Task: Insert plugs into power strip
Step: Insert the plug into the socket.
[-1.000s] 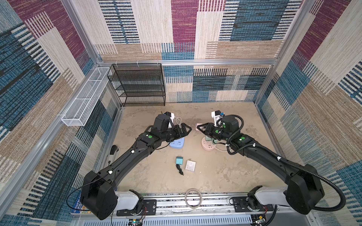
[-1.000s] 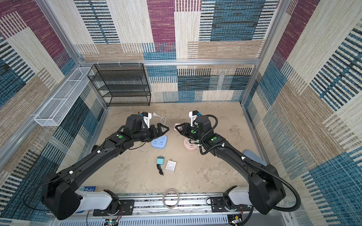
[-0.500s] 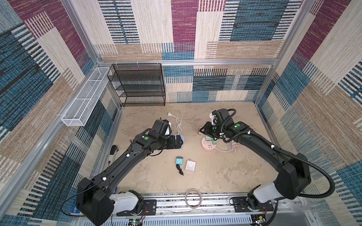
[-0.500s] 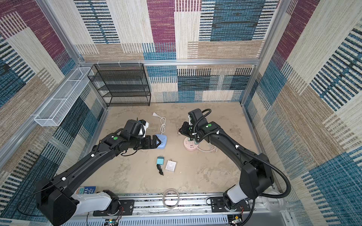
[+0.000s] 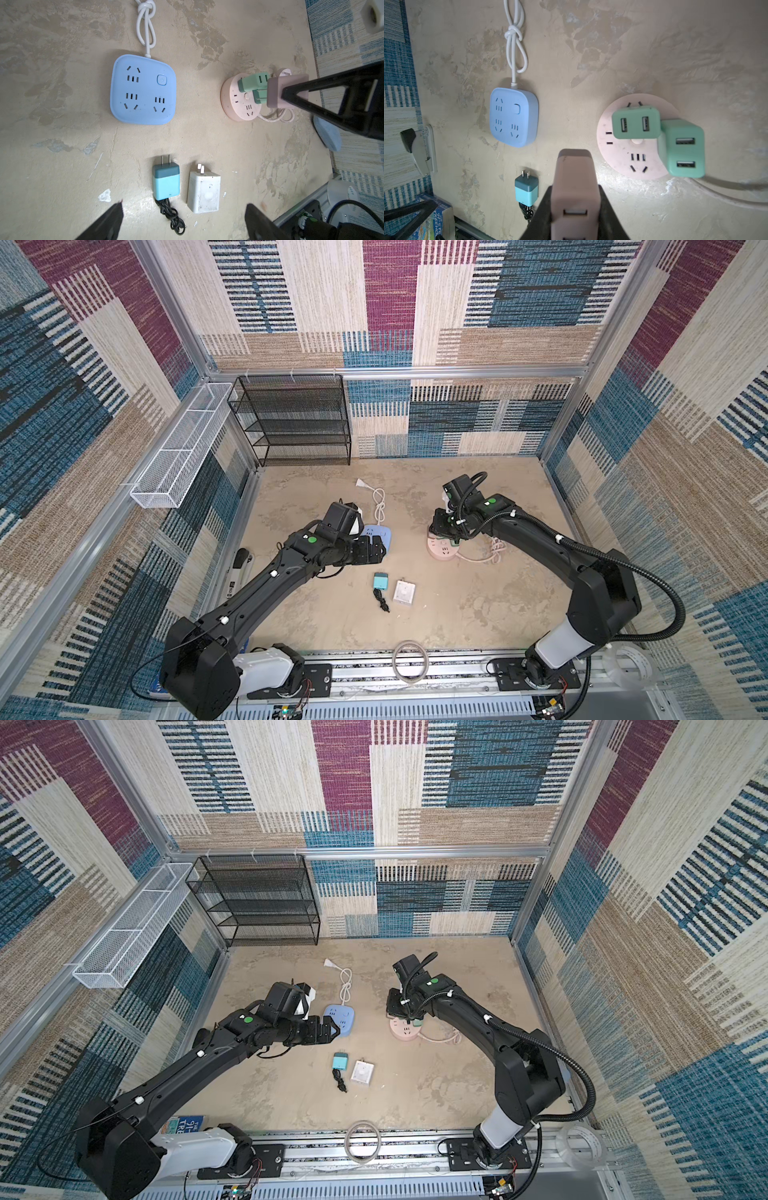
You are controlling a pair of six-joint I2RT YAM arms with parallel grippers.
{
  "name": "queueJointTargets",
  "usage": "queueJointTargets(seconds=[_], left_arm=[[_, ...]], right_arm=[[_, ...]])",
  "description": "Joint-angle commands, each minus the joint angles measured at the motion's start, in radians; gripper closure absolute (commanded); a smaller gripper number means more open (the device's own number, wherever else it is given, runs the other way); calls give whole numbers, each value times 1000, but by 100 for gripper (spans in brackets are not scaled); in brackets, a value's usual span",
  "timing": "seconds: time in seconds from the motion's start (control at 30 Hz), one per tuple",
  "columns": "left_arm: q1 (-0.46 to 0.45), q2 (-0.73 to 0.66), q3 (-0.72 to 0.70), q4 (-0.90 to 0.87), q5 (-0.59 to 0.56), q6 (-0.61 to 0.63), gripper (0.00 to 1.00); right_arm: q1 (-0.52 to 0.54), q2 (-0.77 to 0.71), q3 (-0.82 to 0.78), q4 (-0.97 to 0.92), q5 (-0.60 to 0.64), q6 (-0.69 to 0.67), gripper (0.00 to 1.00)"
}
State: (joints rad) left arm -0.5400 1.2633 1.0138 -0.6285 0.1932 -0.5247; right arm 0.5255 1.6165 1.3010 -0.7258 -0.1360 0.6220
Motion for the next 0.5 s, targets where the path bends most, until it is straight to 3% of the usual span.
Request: queueJointTargets(seconds=[0.0,0.47], left_arm=[[0,-5,-6,30,19,-10,4],[0,-5,-11,41,44,-16,5]], right_arm=[[4,4,17,4,77,-26,100],[54,107,59,-30,158,-80,100]])
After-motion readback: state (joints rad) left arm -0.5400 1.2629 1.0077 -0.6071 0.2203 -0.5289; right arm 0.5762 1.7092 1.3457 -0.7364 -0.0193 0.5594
